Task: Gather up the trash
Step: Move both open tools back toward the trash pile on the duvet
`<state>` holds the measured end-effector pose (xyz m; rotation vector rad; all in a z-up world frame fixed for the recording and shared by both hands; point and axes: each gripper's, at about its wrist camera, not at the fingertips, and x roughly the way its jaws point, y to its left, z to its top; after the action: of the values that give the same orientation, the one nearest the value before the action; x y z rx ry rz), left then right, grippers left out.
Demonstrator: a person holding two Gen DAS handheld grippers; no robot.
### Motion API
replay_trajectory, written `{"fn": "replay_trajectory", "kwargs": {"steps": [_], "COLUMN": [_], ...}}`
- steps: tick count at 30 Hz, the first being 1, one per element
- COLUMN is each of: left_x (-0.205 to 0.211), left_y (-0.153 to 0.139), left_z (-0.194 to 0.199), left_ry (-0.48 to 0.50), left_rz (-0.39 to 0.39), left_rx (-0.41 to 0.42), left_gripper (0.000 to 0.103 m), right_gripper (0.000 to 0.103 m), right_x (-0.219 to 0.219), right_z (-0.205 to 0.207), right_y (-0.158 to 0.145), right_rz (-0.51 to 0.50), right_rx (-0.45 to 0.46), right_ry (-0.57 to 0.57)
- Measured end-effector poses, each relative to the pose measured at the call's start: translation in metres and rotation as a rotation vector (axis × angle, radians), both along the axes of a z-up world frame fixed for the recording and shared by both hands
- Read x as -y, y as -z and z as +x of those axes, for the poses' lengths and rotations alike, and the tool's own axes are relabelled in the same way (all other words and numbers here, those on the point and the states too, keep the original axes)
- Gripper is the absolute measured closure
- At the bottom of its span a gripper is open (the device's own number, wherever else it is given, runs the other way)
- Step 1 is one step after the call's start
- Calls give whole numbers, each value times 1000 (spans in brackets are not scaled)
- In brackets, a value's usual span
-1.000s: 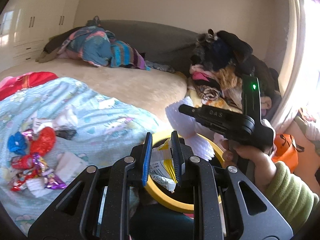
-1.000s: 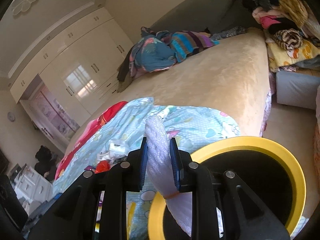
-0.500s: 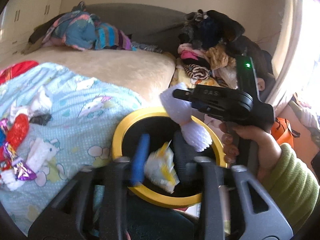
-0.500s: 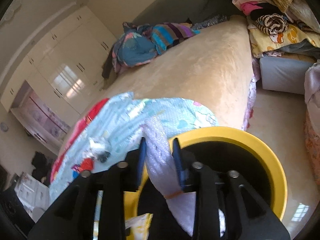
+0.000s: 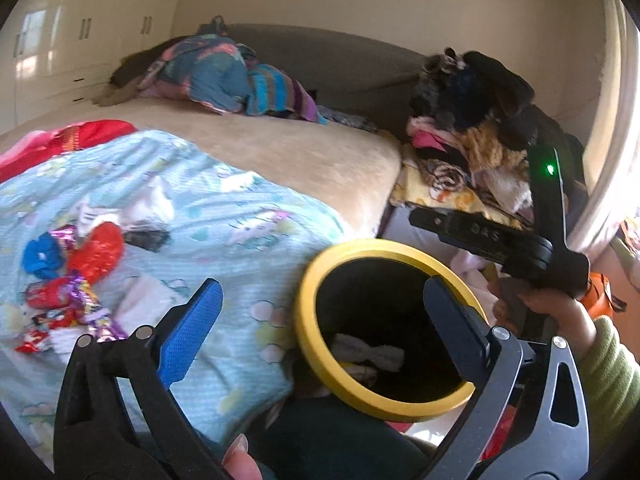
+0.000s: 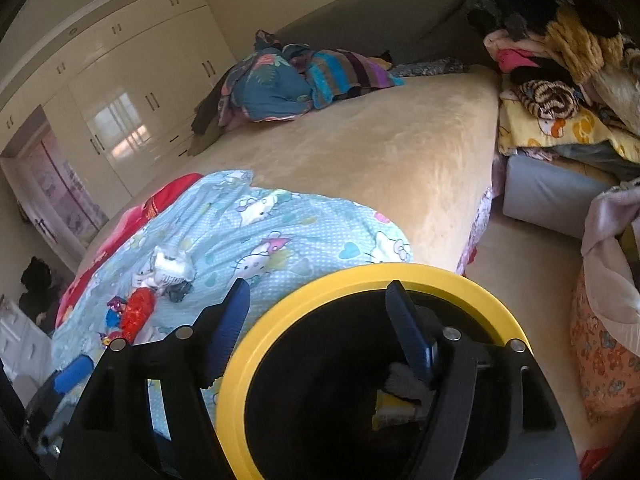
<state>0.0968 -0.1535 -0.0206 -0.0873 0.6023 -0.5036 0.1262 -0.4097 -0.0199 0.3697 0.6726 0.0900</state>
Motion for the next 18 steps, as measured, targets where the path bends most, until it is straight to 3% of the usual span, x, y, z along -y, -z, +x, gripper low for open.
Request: {"fn": "replay_trajectory", "kwargs": {"steps": [18], "left_x": [-61], "left_y": [-24], "left_z": [-2], "left_ry": [-166], "left_rz": [-54], "left_rx": [68], "left_gripper": [11], "right_gripper": [26], "right_x": [-55], "right_z": [-11], "right_y": [-34], "right_rz": [-42], "right_rx": [114], "right_ry": [-92]}}
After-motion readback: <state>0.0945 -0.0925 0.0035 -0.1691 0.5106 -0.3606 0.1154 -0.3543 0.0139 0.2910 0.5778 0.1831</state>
